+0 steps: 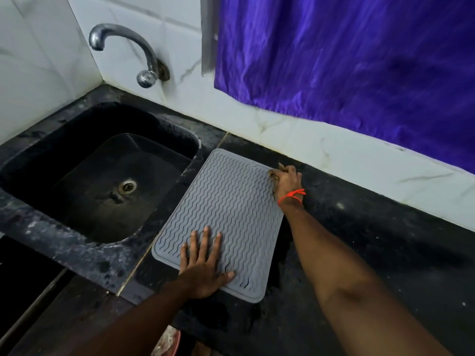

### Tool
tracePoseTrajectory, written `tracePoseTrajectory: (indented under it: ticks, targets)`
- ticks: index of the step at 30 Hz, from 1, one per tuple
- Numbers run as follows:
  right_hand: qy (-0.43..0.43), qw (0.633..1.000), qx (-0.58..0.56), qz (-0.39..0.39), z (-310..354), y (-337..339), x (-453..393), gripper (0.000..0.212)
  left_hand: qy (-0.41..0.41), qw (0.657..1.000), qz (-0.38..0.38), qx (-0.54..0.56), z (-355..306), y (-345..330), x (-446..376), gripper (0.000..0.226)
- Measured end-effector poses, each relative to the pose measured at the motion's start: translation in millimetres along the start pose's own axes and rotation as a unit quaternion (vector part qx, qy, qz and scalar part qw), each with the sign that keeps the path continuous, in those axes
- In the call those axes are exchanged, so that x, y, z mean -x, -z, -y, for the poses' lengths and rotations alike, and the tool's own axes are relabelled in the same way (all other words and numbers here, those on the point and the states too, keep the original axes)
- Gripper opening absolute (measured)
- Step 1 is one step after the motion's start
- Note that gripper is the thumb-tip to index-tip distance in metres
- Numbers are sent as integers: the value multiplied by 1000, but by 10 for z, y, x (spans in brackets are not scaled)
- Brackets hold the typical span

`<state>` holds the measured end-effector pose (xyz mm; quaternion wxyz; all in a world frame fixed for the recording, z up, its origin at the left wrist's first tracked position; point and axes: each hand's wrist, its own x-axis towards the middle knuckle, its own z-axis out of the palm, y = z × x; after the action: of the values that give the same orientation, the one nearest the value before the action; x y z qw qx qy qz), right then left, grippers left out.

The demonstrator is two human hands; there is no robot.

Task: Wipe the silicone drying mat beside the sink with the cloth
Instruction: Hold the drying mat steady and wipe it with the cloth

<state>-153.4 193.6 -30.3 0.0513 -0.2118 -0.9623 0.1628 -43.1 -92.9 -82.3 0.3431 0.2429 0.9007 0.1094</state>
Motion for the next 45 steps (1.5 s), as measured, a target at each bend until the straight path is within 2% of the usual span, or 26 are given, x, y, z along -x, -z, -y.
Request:
tracePoseTrajectory:
  ticks: [3,9,18,29,39,45]
  targets:
    - [-13,1000,12,22,21,-74,-98,34,0,1000,5,-3,6,6,7,105]
    - [-24,997,58,37,73,-172,-160,38,7,1000,21,-5,-8,49,-2,107]
    - [42,991,79,97,1,-176,38,35,21,999,46,-10,-46,77,-34,108]
    - [52,991,49,112,99,-290,976,42,10,999,42,22,-57,109,24,84]
    - [48,992,43,105,297,-374,2172,35,9,1000,9,2,-43,72,40,79]
    - [84,989,62,102,370,-351,2708,40,-1,999,-30,23,-23,39,62,76]
